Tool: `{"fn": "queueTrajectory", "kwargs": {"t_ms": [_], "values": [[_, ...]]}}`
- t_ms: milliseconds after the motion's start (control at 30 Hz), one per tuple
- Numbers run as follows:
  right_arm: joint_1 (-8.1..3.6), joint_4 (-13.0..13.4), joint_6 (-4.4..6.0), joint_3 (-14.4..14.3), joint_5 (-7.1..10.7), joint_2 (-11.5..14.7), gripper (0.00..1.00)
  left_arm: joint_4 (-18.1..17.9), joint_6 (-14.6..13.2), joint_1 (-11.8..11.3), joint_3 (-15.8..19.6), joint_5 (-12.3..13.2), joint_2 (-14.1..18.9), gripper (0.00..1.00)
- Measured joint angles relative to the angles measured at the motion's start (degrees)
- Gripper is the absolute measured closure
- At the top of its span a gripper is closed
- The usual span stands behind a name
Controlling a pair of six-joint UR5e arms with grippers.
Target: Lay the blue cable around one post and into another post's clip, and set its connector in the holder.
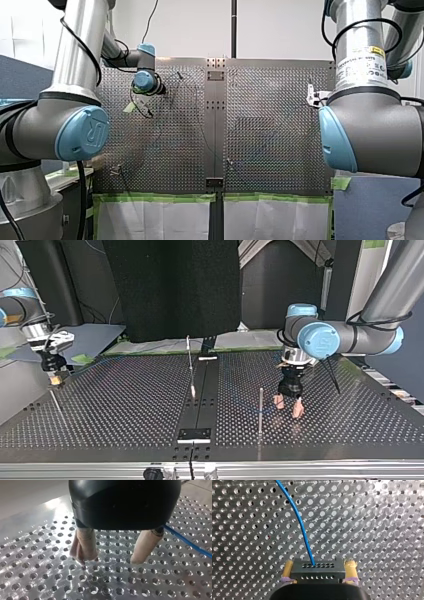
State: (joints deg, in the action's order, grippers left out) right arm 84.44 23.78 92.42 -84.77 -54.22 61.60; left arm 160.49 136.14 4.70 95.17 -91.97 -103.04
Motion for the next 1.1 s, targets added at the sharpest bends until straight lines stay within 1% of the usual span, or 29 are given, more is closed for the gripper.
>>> {"fn": "queueTrajectory", "kwargs": {"t_ms": [167, 467, 567, 700, 800, 933, 1100], "values": [[-0.52, 0.0, 0.02, 0.0, 0.10, 0.0, 0.73, 0.0, 0.0, 0.0, 0.0, 0.0, 0.0, 0.00], [-1.15, 0.2, -0.03, 0.4, -1.45, -0.1, 0.73, -0.1, 0.1, 0.0, 0.0, 0.0, 0.0, 0.00], [-1.11, 0.2, -0.52, 0.5, -1.91, -0.2, 0.73, -0.1, 0.1, 0.0, 0.0, 0.1, 0.0, 0.00], [-0.99, 0.1, -1.89, 0.6, -3.21, -0.2, 0.73, -0.1, 0.1, 0.0, 0.0, 0.1, 0.0, 0.00], [-0.96, 0.2, -2.46, 0.6, -3.86, -0.2, 0.73, -0.1, 0.2, -0.1, 0.0, 0.1, 0.0, 0.00], [-0.89, 0.6, -3.05, 0.7, -4.37, -0.3, 0.73, -0.1, 0.2, -0.1, 0.0, 0.2, 0.0, 0.00], [-0.63, 1.3, -3.34, 0.7, -4.67, -0.3, 0.73, -0.1, 0.2, -0.1, 0.0, 0.1, 0.0, 0.00]]}}
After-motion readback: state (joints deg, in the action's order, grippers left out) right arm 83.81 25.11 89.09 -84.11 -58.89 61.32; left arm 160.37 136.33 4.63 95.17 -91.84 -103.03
